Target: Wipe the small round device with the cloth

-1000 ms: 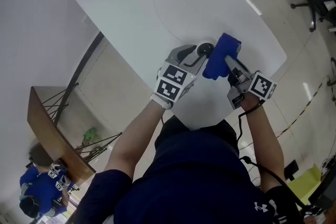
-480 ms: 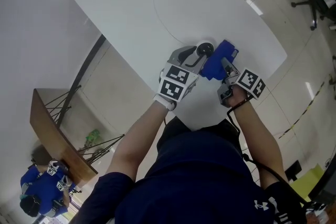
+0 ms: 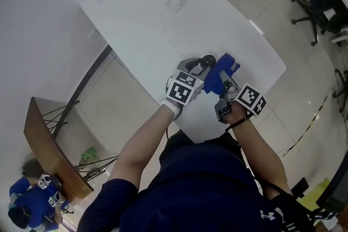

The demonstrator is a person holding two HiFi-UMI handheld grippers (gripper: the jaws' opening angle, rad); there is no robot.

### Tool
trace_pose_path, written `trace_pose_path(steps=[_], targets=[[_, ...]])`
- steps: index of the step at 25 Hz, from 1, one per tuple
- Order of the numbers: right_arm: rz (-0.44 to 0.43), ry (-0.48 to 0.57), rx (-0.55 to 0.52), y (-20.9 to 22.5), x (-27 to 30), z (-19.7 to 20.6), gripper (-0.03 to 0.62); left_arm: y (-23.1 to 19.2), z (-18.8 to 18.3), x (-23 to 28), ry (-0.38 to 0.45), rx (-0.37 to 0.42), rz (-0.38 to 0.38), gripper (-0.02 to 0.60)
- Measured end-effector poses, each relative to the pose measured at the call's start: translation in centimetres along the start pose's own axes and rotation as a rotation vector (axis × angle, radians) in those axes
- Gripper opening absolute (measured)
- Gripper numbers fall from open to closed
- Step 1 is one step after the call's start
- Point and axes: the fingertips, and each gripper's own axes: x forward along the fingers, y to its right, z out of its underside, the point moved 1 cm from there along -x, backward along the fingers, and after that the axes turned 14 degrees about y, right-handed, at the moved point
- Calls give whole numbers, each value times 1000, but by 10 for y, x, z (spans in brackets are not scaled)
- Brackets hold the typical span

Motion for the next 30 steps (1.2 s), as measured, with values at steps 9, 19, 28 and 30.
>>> trace_pose_path(steps=[9, 19, 28, 30], targets=[[-309, -26, -258, -73, -11, -20, 121, 2, -22, -14, 100, -128, -26, 137], [-376, -336, -225, -34, 23, -31, 121, 6, -6, -14, 30, -107, -2, 138], [-163, -605, -68, 42, 47, -22, 120, 8, -2, -5, 38, -71, -14, 140], [-154, -668, -195, 54, 56, -17, 120, 9, -2, -5, 37, -74, -14, 140]])
